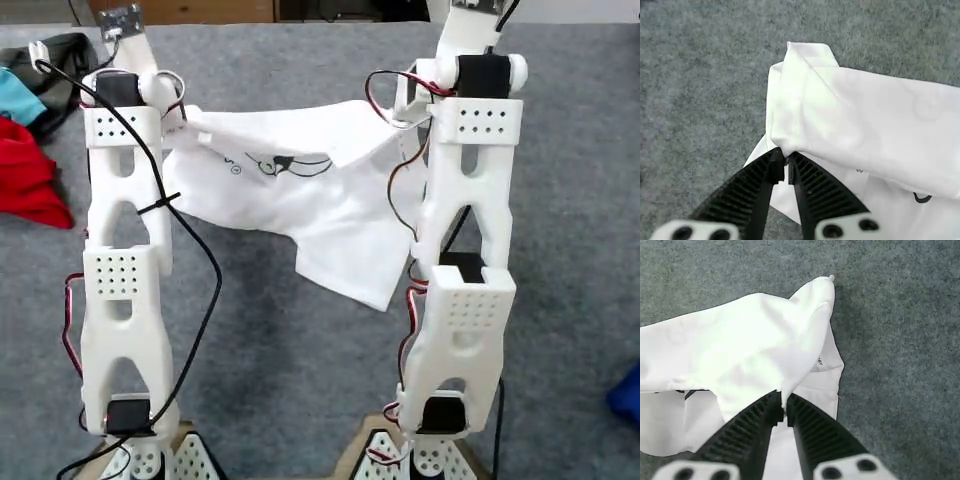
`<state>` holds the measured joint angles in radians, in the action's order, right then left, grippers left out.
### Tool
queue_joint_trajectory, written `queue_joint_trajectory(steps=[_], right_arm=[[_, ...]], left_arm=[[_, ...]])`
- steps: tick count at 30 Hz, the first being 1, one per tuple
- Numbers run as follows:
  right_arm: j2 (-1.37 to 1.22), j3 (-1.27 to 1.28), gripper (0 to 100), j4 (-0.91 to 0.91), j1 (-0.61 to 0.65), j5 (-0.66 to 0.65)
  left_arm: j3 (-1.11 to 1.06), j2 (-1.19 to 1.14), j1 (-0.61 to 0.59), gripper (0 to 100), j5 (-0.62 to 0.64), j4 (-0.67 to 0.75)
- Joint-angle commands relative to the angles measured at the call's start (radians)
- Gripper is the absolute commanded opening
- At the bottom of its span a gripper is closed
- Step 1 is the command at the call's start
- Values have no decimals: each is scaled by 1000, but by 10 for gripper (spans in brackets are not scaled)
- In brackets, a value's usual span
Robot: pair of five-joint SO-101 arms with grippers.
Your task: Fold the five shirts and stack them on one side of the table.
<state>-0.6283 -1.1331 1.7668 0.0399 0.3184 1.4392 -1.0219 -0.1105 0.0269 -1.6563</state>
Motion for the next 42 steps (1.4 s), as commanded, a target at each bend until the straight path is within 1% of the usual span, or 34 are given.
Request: queue_joint_trajectory(steps=[1,6,9,14,19,24,29,37,39,42], right_arm=[[27,71,5,20,28,-11],[143,323,5,20,81,-11],[231,452,5,17,88,-12],[354,642,5,17,71,-48],[458,808,5,15,54,-92],[544,895,5,15,53,-98],[610,967,5,15,53,-115],[682,1106,5,14,53,-118],[684,1124,5,14,53,-118],[684,1153,5,12,53,-120]], left_arm=[[9,16,6,19,-18,-21],[8,16,3,19,-20,-41],[8,16,8,19,-20,-49],[8,16,6,19,-21,-58],[8,16,2,19,-80,-91],[17,25,-31,19,-81,-100],[74,25,-55,19,-81,-104],[29,21,-94,19,-83,-104],[17,16,-89,19,-104,-104],[-66,24,-84,19,-117,-104]])
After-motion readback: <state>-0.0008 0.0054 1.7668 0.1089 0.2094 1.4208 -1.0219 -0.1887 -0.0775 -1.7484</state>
